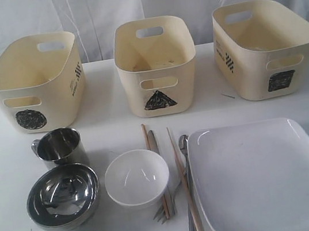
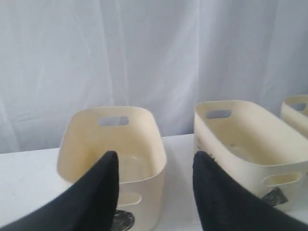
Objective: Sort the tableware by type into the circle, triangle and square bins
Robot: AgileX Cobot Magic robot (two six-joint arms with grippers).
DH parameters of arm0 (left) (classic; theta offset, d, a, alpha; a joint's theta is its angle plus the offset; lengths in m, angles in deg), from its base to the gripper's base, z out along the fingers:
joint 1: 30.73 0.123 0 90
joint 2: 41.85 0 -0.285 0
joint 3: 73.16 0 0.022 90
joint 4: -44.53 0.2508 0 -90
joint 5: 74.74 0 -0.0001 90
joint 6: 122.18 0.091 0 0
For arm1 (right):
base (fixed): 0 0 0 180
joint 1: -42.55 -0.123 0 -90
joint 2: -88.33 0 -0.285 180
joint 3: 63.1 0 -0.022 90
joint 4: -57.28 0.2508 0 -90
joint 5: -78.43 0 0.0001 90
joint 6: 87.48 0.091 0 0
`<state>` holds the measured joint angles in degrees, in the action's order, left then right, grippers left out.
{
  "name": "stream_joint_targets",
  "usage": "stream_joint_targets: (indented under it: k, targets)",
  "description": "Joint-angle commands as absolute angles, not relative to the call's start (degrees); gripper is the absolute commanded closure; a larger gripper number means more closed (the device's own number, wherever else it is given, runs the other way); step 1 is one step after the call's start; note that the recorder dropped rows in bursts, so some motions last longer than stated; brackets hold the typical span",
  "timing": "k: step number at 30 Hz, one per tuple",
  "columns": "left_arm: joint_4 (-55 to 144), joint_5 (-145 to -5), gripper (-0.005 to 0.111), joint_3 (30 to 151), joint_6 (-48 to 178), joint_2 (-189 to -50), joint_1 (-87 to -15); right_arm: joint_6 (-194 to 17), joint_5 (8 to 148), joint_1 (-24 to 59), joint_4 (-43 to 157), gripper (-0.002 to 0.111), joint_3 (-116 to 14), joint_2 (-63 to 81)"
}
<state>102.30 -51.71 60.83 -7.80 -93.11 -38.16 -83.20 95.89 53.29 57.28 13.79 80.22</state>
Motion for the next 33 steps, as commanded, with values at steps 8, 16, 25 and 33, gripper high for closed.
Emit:
stream_joint_targets:
  k: [8, 16, 25, 33]
  targets:
    - [50.9, -91.8, 0.054, 62.5, 59.1, -92.6, -53.4, -83.8, 95.1, 53.0, 57.3, 0.108, 14.1, 80.5]
    - [48.6, -110.4, 0.055, 72.3, 55.1, -93.1, -55.0, -83.8, 95.1, 53.0, 57.3, 0.108, 14.1, 80.5]
    - [45.4, -118.8, 0.055, 81.1, 54.9, -103.3, -55.0, -83.8, 95.1, 53.0, 57.3, 0.108, 14.1, 80.5]
    - [39.9, -116.4, 0.055, 82.1, 55.2, -111.4, -53.0, -83.8, 95.1, 53.0, 57.3, 0.108, 14.1, 80.5]
